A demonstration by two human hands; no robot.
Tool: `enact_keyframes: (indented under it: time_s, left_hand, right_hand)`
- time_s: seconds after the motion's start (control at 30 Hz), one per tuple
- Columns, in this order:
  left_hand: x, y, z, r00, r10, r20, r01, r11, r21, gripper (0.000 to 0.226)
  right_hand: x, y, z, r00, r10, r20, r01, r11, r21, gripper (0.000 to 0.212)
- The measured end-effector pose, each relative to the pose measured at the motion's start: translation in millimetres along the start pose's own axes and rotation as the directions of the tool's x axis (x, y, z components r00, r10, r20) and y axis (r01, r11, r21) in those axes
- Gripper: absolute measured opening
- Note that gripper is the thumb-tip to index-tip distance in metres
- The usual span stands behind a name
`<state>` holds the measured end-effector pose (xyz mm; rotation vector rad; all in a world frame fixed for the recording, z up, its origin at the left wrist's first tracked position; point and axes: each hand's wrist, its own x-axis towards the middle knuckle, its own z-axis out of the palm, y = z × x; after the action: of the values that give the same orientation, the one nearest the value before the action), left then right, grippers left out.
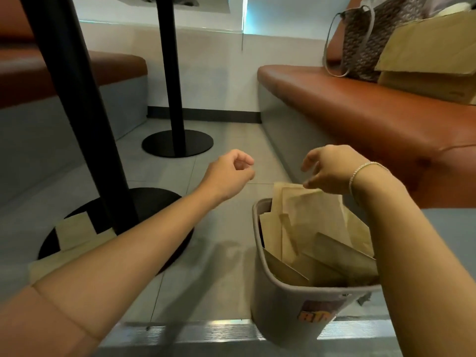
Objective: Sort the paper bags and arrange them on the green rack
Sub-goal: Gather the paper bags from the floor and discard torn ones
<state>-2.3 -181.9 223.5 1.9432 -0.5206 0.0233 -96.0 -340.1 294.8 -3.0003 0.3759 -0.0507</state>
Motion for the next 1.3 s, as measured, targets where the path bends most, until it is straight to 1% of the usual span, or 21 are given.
enact_keyframes:
  time_s: [0.1,0.2,0.27,0.33,0.37,0.43,0.47,0.57,0.63,0.7,0.77,0.8,0.83,0.87,0.93,1.0,1.07,1.13,1.2,1.27,1.3]
  left_hand:
    - [0,-34,-26,0.994,-0.065,-0.088,0.077,0.987,0.139,0.006]
    - [-2,-75,-53,0.970,-0.161,-0.183,0.200,0.955,0.220,0.006]
    - [-7,-106,-72,0.949,-0.224,-0.224,0.278,0.928,0.249,0.005]
    - [-15,-141,-91,0.923,-0.288,-0.256,0.350,0.904,0.244,0.006]
    - [-20,-160,-101,0.908,-0.321,-0.268,0.387,0.889,0.246,0.007]
    - [-34,-198,-121,0.872,-0.400,-0.281,0.477,0.825,0.304,0.007]
    - [-41,-217,-131,0.853,-0.445,-0.271,0.518,0.781,0.348,0.014]
    - [-62,-264,-155,0.771,-0.595,-0.227,0.617,0.609,0.498,0.050]
    - [-71,-281,-165,0.735,-0.637,-0.232,0.638,0.534,0.555,0.071]
    - [-74,-299,-174,0.750,-0.620,-0.230,0.593,0.476,0.649,0.083]
    - [-73,-316,-179,0.763,-0.621,-0.179,0.521,0.426,0.740,0.087]
    - [-73,-322,-180,0.756,-0.636,-0.154,0.499,0.407,0.765,0.086]
    - [-73,-329,-181,0.756,-0.638,-0.143,0.481,0.395,0.783,0.083]
    - [-73,-333,-181,0.773,-0.617,-0.149,0.457,0.378,0.805,0.078]
    - [-71,-340,-180,0.828,-0.533,-0.177,0.398,0.334,0.854,0.063]
    - [-68,-341,-179,0.859,-0.483,-0.169,0.342,0.297,0.892,0.048]
    - [-65,-342,-179,0.849,-0.516,-0.112,0.294,0.285,0.912,0.037]
    - [-64,-345,-180,0.830,-0.554,-0.054,0.246,0.277,0.929,0.030]
    - [-64,-345,-178,0.828,-0.561,0.000,0.195,0.287,0.938,0.029]
    - [-65,-342,-176,0.856,-0.516,0.027,0.204,0.386,0.900,0.028]
    - [-66,-344,-175,0.880,-0.473,0.041,0.215,0.474,0.854,0.025]
  right_hand:
    - [12,-37,23,0.993,-0.110,-0.040,0.112,0.992,0.059,0.035]
    - [26,-97,51,0.959,-0.281,-0.017,0.282,0.956,0.086,0.033]
    - [33,-139,74,0.922,-0.385,0.039,0.382,0.921,0.076,0.033]
    - [38,-177,100,0.876,-0.469,0.114,0.464,0.883,0.073,0.036]
    - [40,-191,114,0.853,-0.497,0.156,0.491,0.868,0.082,0.037]
    - [43,-212,142,0.813,-0.525,0.252,0.515,0.850,0.113,0.034]
    - [45,-218,155,0.792,-0.532,0.299,0.520,0.845,0.125,0.032]
    - [50,-227,192,0.749,-0.521,0.408,0.504,0.849,0.160,0.029]
    - [54,-229,211,0.739,-0.505,0.446,0.483,0.859,0.171,0.027]
    - [60,-232,226,0.732,-0.489,0.474,0.468,0.867,0.170,0.027]
    - [66,-236,238,0.727,-0.476,0.495,0.452,0.874,0.177,0.028]
    - [69,-238,242,0.722,-0.471,0.506,0.446,0.877,0.180,0.029]
    - [71,-241,247,0.718,-0.467,0.516,0.438,0.879,0.187,0.029]
    - [73,-243,251,0.714,-0.463,0.525,0.427,0.882,0.197,0.029]
    - [76,-248,260,0.704,-0.462,0.539,0.412,0.884,0.219,0.027]
    - [77,-253,268,0.700,-0.464,0.544,0.404,0.884,0.234,0.024]
    - [78,-257,275,0.698,-0.466,0.543,0.397,0.884,0.248,0.022]
    - [80,-260,279,0.699,-0.465,0.543,0.388,0.885,0.258,0.023]
    - [82,-263,281,0.706,-0.453,0.545,0.371,0.892,0.259,0.029]
    - [86,-264,283,0.739,-0.434,0.515,0.344,0.901,0.265,0.046]
    - [87,-264,284,0.768,-0.423,0.481,0.325,0.905,0.275,0.056]
